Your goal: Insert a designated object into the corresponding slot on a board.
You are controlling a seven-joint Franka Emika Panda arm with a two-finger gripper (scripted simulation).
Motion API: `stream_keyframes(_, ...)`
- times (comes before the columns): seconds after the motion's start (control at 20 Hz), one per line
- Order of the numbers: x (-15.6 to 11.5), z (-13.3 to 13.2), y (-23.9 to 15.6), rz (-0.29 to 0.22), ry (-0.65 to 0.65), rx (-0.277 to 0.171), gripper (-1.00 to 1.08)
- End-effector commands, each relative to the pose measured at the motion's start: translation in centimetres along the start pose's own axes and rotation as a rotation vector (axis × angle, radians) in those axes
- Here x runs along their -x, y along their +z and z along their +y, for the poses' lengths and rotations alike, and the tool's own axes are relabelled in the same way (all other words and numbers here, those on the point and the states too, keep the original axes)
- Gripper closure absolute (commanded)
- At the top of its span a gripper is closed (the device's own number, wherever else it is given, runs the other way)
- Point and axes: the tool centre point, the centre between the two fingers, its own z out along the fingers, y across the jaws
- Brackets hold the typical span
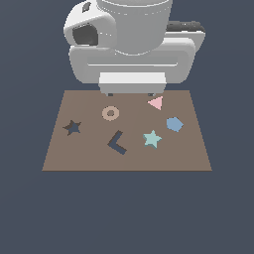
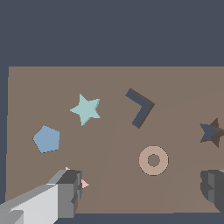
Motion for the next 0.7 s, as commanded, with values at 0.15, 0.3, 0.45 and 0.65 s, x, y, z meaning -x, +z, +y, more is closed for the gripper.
stream_keyframes(0.15,0.0,0.0,0.1,0.0,0.005,0.0,-0.92)
stream_keyframes(0.3,0.0,-0.2,0.2,0.0,0.021,0.0,-0.92)
stream_keyframes(0.45,0.0,-0.4,0.5,-0.001,0.048,0.001,-0.92)
stream_keyframes(0.65,-0.1,-0.8,1.1,-0.002,0.099,0.001,-0.92)
